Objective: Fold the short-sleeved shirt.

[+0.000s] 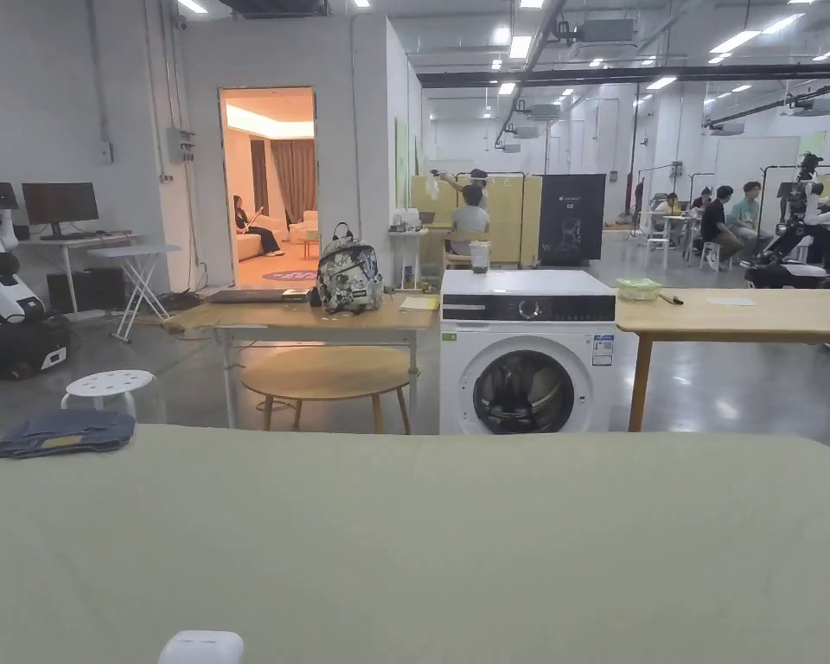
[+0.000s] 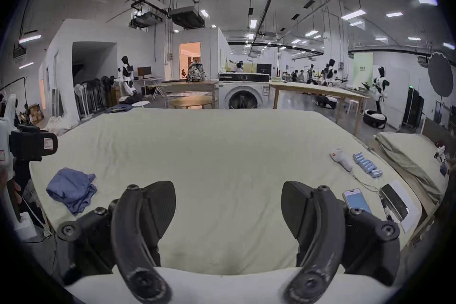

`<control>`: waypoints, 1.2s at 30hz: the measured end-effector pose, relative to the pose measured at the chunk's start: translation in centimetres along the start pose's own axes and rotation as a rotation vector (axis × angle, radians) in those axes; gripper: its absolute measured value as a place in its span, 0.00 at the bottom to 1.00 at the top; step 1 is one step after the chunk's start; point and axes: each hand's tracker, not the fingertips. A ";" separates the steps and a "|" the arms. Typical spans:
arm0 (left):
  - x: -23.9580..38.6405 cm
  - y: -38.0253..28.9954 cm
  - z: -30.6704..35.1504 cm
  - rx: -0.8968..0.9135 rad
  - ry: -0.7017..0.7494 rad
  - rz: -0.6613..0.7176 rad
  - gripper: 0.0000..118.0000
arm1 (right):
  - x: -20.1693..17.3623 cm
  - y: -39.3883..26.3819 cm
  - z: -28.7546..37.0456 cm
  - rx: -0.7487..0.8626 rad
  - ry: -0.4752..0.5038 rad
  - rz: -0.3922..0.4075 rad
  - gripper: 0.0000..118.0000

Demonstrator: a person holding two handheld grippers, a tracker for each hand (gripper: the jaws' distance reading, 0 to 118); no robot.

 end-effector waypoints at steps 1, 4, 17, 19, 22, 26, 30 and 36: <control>-0.1 -0.1 0.0 0.003 0.002 0.000 0.69 | 0.0 0.0 0.0 0.004 0.002 -0.005 0.77; -0.1 -0.1 0.0 0.016 -0.004 0.010 0.69 | 0.2 0.1 0.0 0.009 0.033 -0.017 0.77; -0.5 0.6 0.6 0.041 -0.014 0.081 0.73 | 0.2 0.7 0.2 0.012 0.037 -0.004 0.77; -0.6 0.5 0.7 0.040 -0.010 0.085 0.73 | 0.5 0.6 0.1 -0.004 0.050 -0.020 0.77; -0.6 0.6 0.5 0.024 0.014 0.087 0.73 | 1.0 0.2 0.0 -0.011 0.055 -0.098 0.77; -0.6 0.3 0.3 0.019 0.026 0.077 0.73 | 1.3 -0.1 -0.1 -0.015 0.017 -0.146 0.77; -0.8 0.3 0.2 0.031 0.000 0.119 0.73 | 1.1 0.0 0.0 -0.010 -0.002 -0.142 0.77; -1.2 0.6 0.2 0.019 -0.110 0.214 0.73 | 1.5 0.4 -0.4 -0.071 0.069 -0.210 0.77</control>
